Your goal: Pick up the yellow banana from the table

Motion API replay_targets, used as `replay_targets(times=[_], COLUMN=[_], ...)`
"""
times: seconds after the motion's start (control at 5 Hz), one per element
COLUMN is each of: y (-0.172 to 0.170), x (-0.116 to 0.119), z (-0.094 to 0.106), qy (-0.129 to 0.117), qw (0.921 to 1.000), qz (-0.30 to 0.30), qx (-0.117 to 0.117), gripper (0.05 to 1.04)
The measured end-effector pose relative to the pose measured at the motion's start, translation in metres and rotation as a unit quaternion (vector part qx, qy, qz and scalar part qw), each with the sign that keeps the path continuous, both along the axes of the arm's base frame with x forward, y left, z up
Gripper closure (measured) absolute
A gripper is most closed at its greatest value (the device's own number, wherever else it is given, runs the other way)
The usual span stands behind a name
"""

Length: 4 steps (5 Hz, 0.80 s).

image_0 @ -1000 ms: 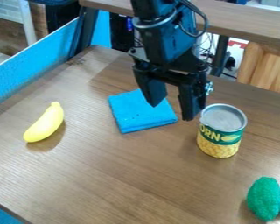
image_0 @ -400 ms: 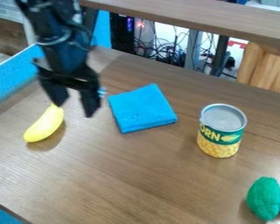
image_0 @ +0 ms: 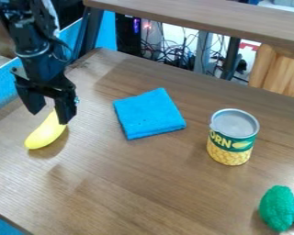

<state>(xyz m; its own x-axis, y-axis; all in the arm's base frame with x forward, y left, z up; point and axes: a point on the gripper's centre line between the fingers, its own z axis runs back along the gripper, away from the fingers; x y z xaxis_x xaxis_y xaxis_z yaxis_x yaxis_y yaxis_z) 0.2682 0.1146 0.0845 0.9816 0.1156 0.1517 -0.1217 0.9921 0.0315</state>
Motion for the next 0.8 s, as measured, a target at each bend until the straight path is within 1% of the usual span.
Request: replay_targets(times=[0.2, 0.4, 0.6, 0.8], y=[0.005, 0.009, 0.016, 0.018], x=[0.003, 0.004, 0.006, 0.005], z=[-0.013, -0.022, -0.030, -0.037], qy=[0.007, 0.014, 0.018, 0.025], qw=[0.9999, 0.9998, 0.9993, 0.9989], qz=[0.004, 0.003, 0.010, 0.011], qx=[0.007, 0.016, 0.032, 0.037], gripper=[0.074, 0.074, 0.074, 0.074])
